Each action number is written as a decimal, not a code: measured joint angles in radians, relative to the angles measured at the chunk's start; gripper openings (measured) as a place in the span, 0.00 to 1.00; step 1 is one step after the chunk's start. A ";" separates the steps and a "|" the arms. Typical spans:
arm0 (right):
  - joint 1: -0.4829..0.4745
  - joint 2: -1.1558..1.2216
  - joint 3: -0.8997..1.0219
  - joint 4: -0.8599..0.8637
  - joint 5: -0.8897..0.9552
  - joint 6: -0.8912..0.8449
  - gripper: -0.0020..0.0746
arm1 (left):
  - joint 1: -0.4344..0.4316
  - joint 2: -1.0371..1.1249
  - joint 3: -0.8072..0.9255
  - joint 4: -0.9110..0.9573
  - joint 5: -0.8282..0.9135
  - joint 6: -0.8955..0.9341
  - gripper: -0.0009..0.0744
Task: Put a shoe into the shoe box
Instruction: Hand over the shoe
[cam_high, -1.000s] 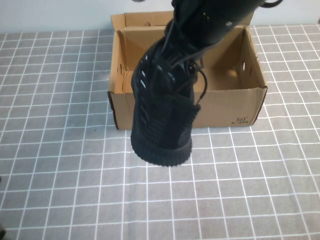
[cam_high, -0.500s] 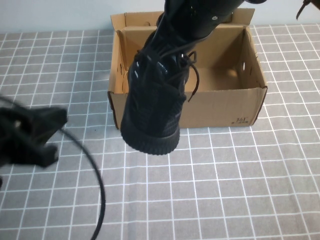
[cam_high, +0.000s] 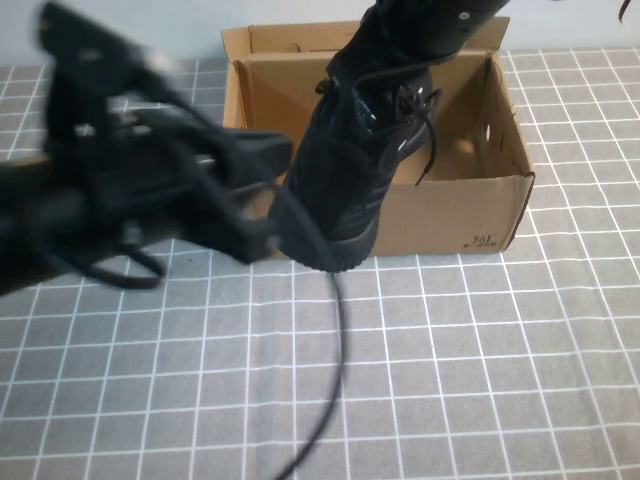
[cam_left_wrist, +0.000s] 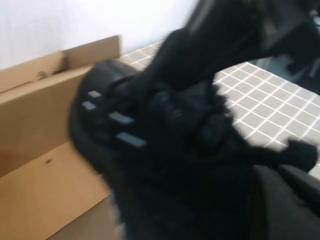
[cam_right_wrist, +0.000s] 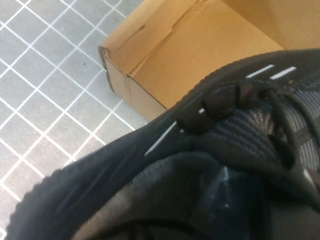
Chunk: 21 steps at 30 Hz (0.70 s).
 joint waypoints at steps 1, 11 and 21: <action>-0.003 0.000 0.000 0.005 0.000 0.000 0.02 | -0.030 0.018 -0.011 0.002 -0.016 0.003 0.02; -0.006 0.000 -0.001 0.014 0.000 0.001 0.02 | -0.124 0.054 -0.037 0.021 -0.035 0.114 0.79; -0.006 0.000 -0.001 0.027 0.000 0.001 0.02 | -0.124 0.181 -0.039 -0.004 -0.173 0.144 0.90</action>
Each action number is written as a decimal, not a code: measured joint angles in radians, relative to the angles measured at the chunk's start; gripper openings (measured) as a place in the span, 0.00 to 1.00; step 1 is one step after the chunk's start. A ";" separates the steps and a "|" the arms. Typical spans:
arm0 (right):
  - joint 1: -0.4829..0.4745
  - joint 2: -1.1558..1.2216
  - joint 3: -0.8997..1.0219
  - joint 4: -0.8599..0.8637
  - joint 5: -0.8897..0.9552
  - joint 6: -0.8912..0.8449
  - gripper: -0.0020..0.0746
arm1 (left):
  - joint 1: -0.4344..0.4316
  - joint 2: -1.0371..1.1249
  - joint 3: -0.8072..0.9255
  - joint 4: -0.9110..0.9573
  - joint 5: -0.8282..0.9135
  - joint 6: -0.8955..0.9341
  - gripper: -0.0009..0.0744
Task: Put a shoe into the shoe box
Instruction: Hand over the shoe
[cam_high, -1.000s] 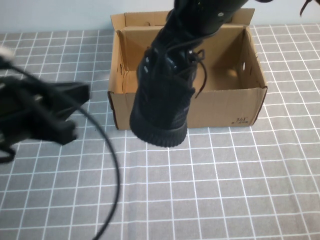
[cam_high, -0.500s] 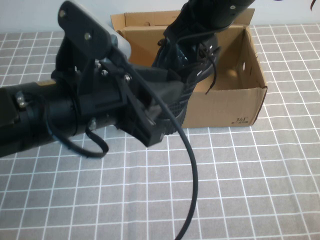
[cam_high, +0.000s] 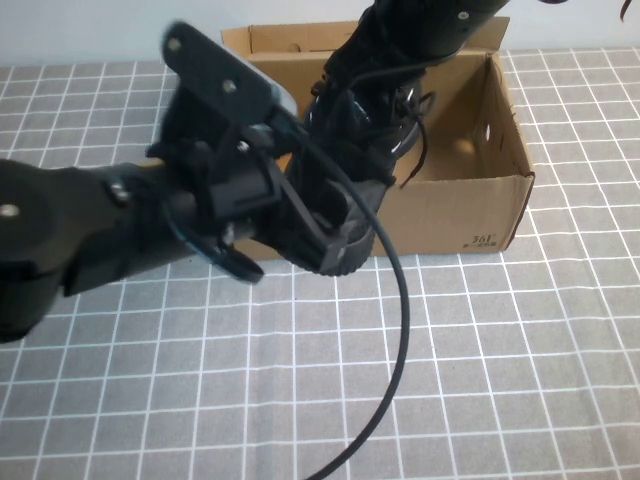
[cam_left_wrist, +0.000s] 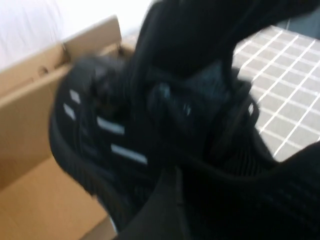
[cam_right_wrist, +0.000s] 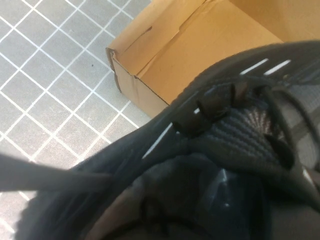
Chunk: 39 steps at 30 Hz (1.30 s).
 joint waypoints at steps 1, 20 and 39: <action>0.000 0.000 0.000 0.000 0.000 0.000 0.02 | 0.000 0.014 0.000 -0.005 -0.002 0.000 0.90; 0.000 0.000 0.000 -0.013 0.002 0.000 0.02 | 0.000 0.061 -0.002 -0.049 0.053 0.001 0.90; 0.000 0.000 0.000 -0.027 -0.030 0.110 0.02 | 0.000 -0.077 -0.002 -0.046 0.021 0.061 0.90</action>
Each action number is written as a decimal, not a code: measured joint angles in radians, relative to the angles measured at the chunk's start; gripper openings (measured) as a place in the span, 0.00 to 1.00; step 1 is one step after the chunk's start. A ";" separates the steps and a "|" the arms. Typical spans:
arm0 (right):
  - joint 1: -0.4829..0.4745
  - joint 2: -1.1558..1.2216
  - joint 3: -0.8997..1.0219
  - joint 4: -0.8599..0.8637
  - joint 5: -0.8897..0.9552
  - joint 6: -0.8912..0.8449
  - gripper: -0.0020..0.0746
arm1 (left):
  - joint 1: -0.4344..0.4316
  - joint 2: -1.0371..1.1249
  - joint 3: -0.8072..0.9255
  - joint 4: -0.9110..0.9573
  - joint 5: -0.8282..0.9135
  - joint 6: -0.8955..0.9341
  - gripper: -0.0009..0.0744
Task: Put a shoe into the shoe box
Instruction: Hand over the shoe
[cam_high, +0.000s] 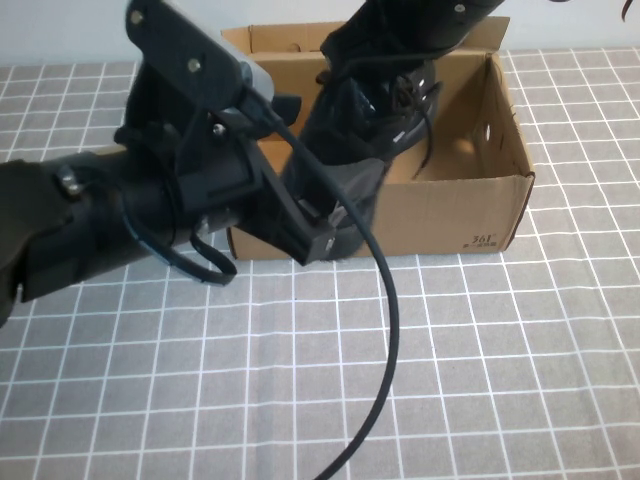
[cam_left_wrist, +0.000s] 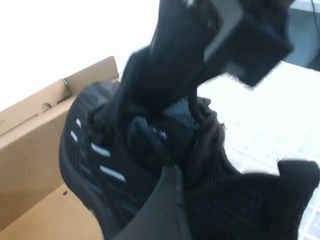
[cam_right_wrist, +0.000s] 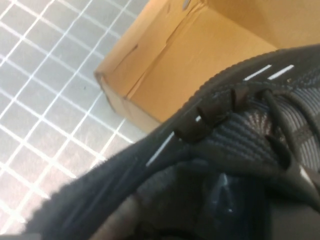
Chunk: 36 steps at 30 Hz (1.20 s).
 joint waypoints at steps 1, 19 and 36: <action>0.000 0.000 0.000 -0.002 -0.005 0.007 0.02 | 0.000 0.007 0.000 0.000 -0.006 0.000 0.90; 0.000 0.000 0.000 0.005 -0.035 0.022 0.02 | 0.000 0.197 0.000 -0.018 -0.249 0.037 0.90; 0.000 0.001 0.000 0.014 -0.005 -0.005 0.02 | 0.000 0.244 0.000 -0.021 -0.249 0.112 0.68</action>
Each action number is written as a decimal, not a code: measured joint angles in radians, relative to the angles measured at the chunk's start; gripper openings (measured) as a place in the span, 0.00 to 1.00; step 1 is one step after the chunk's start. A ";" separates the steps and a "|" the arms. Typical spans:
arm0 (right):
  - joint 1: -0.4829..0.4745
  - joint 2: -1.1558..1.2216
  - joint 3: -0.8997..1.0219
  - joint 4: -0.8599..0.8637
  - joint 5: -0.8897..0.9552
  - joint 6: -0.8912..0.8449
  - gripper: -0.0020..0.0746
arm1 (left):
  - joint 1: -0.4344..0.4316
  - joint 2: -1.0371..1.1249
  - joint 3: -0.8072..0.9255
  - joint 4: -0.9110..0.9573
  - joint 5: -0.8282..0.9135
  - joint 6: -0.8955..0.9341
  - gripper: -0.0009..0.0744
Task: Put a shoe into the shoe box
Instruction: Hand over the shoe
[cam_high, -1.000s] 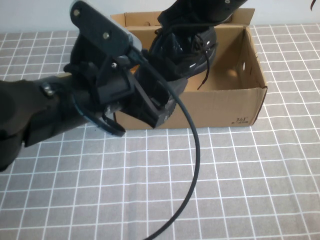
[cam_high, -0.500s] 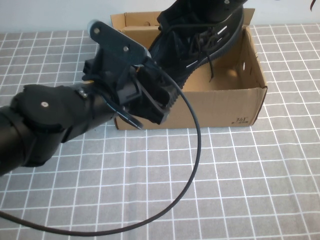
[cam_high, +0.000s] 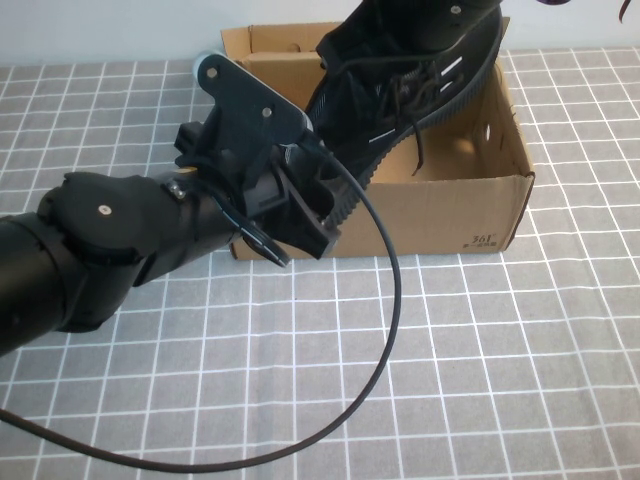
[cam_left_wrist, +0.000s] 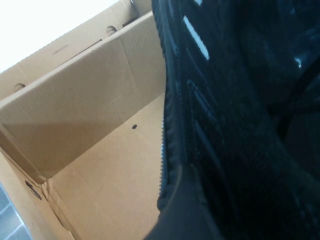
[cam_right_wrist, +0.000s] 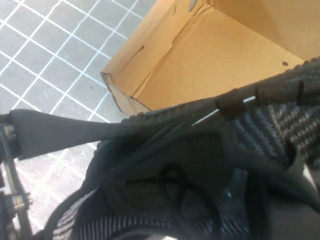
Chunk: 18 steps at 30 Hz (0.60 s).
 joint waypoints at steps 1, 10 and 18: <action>0.000 0.000 0.000 0.000 0.000 -0.005 0.02 | 0.000 0.002 0.000 0.000 0.000 0.005 0.67; -0.002 0.000 0.000 0.035 0.008 -0.042 0.02 | 0.000 0.002 0.000 -0.002 0.000 0.013 0.57; -0.002 0.000 0.000 0.043 0.021 -0.062 0.02 | 0.000 0.002 0.000 -0.002 0.000 0.017 0.56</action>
